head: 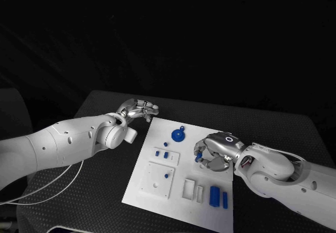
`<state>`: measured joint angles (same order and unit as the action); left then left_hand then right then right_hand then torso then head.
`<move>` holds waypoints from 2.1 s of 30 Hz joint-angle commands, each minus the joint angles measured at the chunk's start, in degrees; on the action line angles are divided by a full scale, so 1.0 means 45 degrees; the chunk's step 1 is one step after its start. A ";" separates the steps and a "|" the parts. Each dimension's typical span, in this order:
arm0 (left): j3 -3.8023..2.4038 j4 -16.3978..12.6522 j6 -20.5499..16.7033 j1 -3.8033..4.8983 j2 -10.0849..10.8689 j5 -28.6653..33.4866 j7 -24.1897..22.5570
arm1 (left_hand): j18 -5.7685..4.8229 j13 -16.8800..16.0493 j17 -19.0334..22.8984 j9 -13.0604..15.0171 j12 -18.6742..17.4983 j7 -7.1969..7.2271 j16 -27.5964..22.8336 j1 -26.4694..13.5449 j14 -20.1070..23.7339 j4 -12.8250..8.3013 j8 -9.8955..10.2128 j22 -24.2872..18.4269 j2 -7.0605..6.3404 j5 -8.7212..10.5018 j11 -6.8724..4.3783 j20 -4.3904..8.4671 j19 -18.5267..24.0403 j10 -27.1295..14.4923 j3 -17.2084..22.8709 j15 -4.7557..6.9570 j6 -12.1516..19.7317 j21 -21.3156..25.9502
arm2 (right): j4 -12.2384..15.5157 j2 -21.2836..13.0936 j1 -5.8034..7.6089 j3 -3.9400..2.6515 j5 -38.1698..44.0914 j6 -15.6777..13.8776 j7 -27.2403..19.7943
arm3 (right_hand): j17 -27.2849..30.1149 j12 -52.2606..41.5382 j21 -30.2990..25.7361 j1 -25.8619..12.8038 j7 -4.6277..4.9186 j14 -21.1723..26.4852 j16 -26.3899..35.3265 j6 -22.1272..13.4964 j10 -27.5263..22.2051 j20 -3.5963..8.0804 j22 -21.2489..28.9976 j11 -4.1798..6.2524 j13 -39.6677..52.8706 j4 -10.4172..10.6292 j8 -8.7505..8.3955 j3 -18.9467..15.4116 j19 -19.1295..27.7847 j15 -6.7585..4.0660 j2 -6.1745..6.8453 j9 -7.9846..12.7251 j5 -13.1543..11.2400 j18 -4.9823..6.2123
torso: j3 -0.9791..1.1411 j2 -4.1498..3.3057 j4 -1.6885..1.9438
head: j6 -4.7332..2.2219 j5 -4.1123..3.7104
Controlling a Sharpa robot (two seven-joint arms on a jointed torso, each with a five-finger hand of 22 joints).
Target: Assemble the parts on the task board
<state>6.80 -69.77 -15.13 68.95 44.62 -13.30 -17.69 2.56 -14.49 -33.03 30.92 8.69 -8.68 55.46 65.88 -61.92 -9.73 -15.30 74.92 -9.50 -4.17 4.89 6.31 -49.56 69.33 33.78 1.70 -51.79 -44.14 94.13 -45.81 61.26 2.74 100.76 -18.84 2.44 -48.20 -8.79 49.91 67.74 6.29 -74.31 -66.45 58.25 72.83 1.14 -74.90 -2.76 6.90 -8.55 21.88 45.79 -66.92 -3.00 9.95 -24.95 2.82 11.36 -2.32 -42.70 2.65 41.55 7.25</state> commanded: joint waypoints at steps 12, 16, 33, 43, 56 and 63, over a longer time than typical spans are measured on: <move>-0.0008 0.0131 0.0109 0.0000 -0.0235 0.0139 -0.0143 | 0.0193 -0.0016 -0.0019 -0.0015 0.0080 -0.0068 -0.0073 -0.0042 -0.0047 0.0002 -0.0086 0.0163 0.0094 0.0023 0.0001 0.0140 -0.0101 -0.0107 -0.0014 -0.0081 -0.0018 0.0080 | -0.0280 0.2019 -0.0443 0.0020 0.0010 -0.0957 -0.0195 | -0.0014 -0.0081 0.0094 0.0161 0.0010 0.0013 -0.0050 0.0131 0.0465 0.0086 -0.0197 -0.0010 0.0023 -0.0003 0.0091 0.0133 -0.0055 -0.0141 0.0030 -0.0027 -0.0008 0.0808 | -0.0009 -0.0008 0.0017 | -0.0076 0.0344; -0.0010 0.0203 0.0091 0.0003 -0.0339 0.0143 -0.0148 | 0.0193 -0.0018 -0.0021 -0.0015 0.0084 -0.0068 -0.0073 -0.0039 -0.0048 -0.0002 -0.0089 0.0165 0.0094 0.0022 0.0000 0.0140 -0.0102 -0.0107 -0.0015 -0.0080 -0.0018 0.0082 | -0.0435 0.2688 -0.0781 0.0031 0.0142 -0.0968 -0.0163 | -0.0014 -0.0080 0.0095 0.0167 0.0010 0.0012 -0.0049 0.0130 0.0467 0.0088 -0.0197 -0.0009 0.0023 -0.0006 0.0091 0.0140 -0.0057 -0.0142 0.0028 -0.0028 -0.0008 0.0808 | -0.0002 -0.0014 0.0019 | -0.0057 0.0405; -0.0012 0.0197 0.0111 0.0009 -0.0553 0.0145 -0.0127 | 0.0191 -0.0024 -0.0025 -0.0016 0.0099 -0.0066 -0.0077 -0.0032 -0.0047 -0.0014 -0.0103 0.0170 0.0089 0.0025 -0.0001 0.0138 -0.0103 -0.0107 -0.0019 -0.0080 -0.0019 0.0090 | -0.1564 0.4434 -0.1730 0.0229 0.0681 -0.0781 -0.0238 | -0.0014 -0.0065 0.0103 0.0203 0.0012 0.0010 -0.0040 0.0118 0.0464 0.0104 -0.0197 -0.0008 0.0025 -0.0045 0.0085 0.0177 -0.0062 -0.0144 0.0017 -0.0029 -0.0008 0.0808 | -0.0007 -0.0018 0.0022 | 0.0141 0.0780; -0.0012 0.0159 0.0147 0.0010 -0.0562 0.0145 -0.0104 | 0.0190 -0.0026 -0.0027 -0.0018 0.0104 -0.0067 -0.0080 -0.0036 -0.0045 -0.0014 -0.0107 0.0172 0.0086 0.0028 0.0000 0.0137 -0.0104 -0.0112 -0.0023 -0.0081 -0.0015 0.0095 | -0.1898 0.4674 -0.1757 0.0387 0.0930 -0.0642 -0.0166 | -0.0014 -0.0060 0.0105 0.0211 0.0014 0.0010 -0.0036 0.0116 0.0464 0.0109 -0.0197 -0.0009 0.0026 -0.0064 0.0083 0.0187 -0.0063 -0.0143 0.0017 -0.0030 -0.0008 0.0808 | 0.0002 -0.0008 0.0014 | 0.0200 0.0822; -0.0012 0.0146 0.0183 0.0010 -0.0577 0.0145 -0.0086 | 0.0186 -0.0028 -0.0030 -0.0022 0.0110 -0.0071 -0.0084 -0.0047 -0.0043 -0.0008 -0.0111 0.0175 0.0087 0.0032 0.0003 0.0134 -0.0104 -0.0124 -0.0028 -0.0083 -0.0003 0.0102 | -0.1986 0.4663 -0.1758 0.0529 0.1031 -0.0191 -0.0079 | -0.0016 -0.0056 0.0110 0.0210 0.0015 0.0008 -0.0033 0.0118 0.0469 0.0112 -0.0198 -0.0009 0.0028 -0.0088 0.0085 0.0194 -0.0063 -0.0143 0.0014 -0.0032 -0.0008 0.0808 | 0.0016 -0.0017 -0.0005 | 0.0301 0.0881; -0.0012 0.0146 0.0181 0.0010 -0.0571 0.0145 -0.0087 | 0.0186 -0.0029 -0.0031 -0.0024 0.0112 -0.0072 -0.0086 -0.0049 -0.0041 -0.0006 -0.0113 0.0177 0.0088 0.0034 0.0004 0.0133 -0.0104 -0.0129 -0.0029 -0.0084 0.0002 0.0106 | -0.2044 0.4624 -0.1757 0.0537 0.1185 0.0004 0.0017 | -0.0017 -0.0054 0.0112 0.0209 0.0014 0.0007 -0.0033 0.0119 0.0471 0.0113 -0.0199 -0.0009 0.0029 -0.0103 0.0085 0.0196 -0.0063 -0.0143 0.0013 -0.0034 -0.0008 0.0808 | 0.0001 -0.0006 0.0002 | 0.0309 0.0861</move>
<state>6.79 -68.93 -15.07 68.96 42.16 -12.94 -17.67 2.56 -14.57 -33.10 30.87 8.87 -8.69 55.46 65.88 -61.92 -9.73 -15.48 74.93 -9.50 -4.17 5.00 6.41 -49.66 69.22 33.78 1.69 -51.80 -43.91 84.91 -24.99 53.39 5.14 104.76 -20.37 2.24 -48.22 -8.78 50.12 68.22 6.44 -74.50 -66.45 58.29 72.95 1.25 -74.93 -2.65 6.93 -8.88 22.07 46.40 -67.27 -3.20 9.94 -25.12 2.44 11.36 -2.27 -42.75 2.64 42.90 11.18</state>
